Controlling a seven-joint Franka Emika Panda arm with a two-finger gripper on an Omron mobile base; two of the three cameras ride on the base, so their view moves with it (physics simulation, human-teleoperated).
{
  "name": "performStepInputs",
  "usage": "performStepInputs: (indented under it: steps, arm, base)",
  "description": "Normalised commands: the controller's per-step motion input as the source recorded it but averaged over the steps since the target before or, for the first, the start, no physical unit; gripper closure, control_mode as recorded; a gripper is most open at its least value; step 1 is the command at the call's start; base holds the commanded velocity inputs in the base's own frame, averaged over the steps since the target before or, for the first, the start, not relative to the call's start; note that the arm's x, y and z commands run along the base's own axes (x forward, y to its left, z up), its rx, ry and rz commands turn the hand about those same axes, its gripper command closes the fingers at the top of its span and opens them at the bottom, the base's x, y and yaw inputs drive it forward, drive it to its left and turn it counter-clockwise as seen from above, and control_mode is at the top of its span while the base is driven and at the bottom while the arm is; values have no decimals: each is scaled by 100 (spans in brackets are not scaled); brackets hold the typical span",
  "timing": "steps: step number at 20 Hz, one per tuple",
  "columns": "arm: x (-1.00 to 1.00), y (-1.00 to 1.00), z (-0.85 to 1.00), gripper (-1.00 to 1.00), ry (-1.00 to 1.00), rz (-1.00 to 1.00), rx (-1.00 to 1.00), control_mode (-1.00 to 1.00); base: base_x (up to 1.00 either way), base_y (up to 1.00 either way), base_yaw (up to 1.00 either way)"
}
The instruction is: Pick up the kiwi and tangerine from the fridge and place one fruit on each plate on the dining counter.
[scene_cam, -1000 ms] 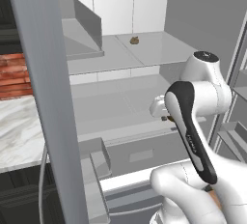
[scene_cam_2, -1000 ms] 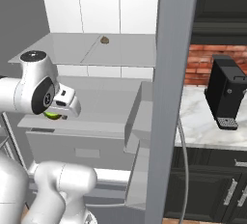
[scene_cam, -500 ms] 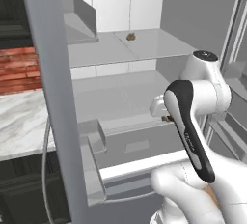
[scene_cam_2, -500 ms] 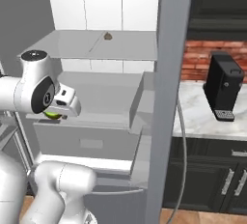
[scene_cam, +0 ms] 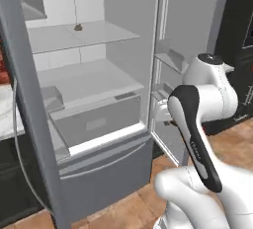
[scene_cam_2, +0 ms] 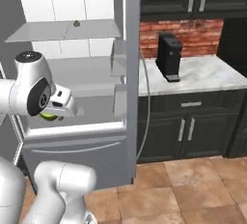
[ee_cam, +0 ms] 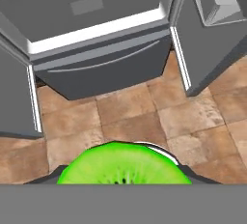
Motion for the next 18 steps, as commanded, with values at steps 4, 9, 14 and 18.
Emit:
performStepInputs:
  steps: [4,9,14,18]
  arm:
    - [0,0,0,100,0,0,0,100]
    - [0,0,0,100,0,0,0,100]
    - [0,0,0,100,0,0,0,100]
    - [0,0,0,100,0,0,0,100]
  base:
    - [-19,0,-89]
    - [0,0,-100]
    - [0,0,-96]
    - [35,-2,-79]
